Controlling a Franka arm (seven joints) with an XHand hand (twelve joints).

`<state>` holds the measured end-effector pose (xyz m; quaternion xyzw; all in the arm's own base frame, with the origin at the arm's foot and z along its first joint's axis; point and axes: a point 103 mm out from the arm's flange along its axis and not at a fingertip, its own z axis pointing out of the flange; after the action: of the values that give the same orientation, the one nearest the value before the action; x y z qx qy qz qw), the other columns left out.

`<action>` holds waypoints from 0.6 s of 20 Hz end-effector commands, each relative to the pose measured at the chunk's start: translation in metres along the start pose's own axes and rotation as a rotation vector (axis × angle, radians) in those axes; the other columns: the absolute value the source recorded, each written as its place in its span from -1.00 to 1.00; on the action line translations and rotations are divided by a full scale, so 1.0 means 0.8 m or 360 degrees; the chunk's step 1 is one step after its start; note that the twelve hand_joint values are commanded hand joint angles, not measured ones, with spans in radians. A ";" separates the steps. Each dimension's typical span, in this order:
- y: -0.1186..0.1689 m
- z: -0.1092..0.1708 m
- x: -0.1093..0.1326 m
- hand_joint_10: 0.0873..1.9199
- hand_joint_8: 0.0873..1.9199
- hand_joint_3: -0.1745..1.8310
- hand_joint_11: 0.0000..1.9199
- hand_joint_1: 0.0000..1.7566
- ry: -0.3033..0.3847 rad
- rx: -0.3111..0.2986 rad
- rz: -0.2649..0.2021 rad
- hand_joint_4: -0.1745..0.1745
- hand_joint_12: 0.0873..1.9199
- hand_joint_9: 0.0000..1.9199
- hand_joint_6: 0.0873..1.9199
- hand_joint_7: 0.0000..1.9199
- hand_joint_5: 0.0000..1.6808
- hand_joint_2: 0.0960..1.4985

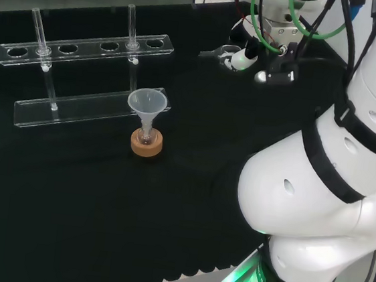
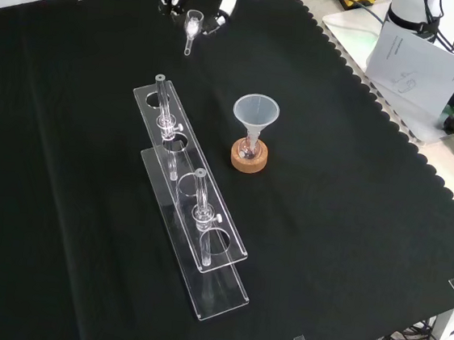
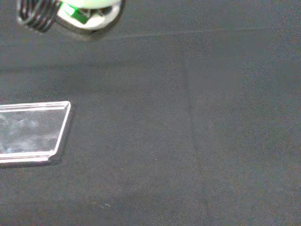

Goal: Pour all the NaCl from the weighing funnel into the round-bottom flask.

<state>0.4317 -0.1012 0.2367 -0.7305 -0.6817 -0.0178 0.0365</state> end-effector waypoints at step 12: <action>-0.082 -0.025 0.057 -0.66 -0.38 -0.17 -0.22 0.22 0.0059 -0.0013 -0.0132 1.00 0.09 -0.03 -0.10 -0.38 0.35 -0.12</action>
<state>0.3929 -0.0756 0.2627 -0.7196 -0.6926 -0.0394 0.0293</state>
